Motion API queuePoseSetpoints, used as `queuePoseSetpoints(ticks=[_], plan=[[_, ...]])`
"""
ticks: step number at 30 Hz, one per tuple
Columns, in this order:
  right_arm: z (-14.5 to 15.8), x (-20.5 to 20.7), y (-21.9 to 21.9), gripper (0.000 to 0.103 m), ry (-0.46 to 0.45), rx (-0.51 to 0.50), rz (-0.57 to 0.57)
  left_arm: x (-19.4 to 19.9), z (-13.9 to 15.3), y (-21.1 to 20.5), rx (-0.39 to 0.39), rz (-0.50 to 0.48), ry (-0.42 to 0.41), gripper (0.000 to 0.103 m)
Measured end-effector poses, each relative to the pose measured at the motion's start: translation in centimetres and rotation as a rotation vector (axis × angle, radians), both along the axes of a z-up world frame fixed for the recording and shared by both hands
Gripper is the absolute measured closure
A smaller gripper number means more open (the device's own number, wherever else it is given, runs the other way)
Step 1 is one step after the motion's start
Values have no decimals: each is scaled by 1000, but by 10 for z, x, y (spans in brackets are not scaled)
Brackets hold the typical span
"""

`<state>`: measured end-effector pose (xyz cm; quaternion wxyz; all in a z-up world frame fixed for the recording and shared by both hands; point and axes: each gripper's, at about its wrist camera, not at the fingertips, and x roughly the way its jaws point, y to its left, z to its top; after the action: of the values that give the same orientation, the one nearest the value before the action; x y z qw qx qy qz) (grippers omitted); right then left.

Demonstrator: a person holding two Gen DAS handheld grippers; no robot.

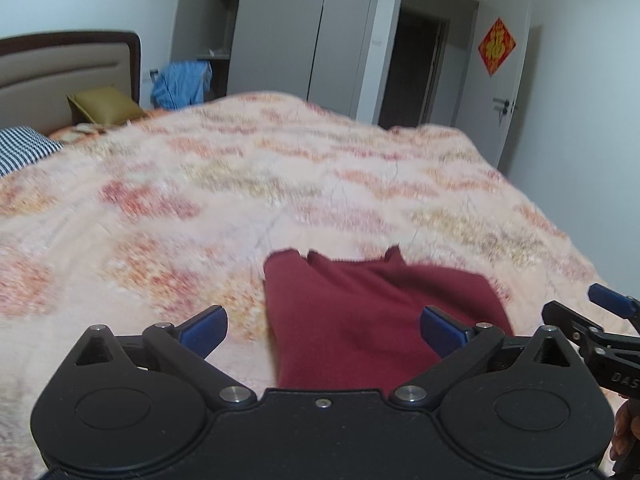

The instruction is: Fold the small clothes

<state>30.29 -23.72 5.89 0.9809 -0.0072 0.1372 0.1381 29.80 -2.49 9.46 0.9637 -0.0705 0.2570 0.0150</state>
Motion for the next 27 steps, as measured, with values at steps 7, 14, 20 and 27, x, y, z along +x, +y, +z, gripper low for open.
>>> queuePoseSetpoints(ticks=[7, 14, 20, 27], plan=[[34, -64, -3, 0, -95, 46, 14, -74, 18, -1, 19, 23, -92, 1], [35, -141, -6, 0, -136, 76, 14, -151, 4, -10, 63, 11, -137, 1], [11, -200, -7, 0, -121, 90, -30, -198, -28, -9, 70, 10, -144, 1], [-26, -243, -2, 0, -94, 78, -81, -223, -62, -2, 38, 10, -93, 1]])
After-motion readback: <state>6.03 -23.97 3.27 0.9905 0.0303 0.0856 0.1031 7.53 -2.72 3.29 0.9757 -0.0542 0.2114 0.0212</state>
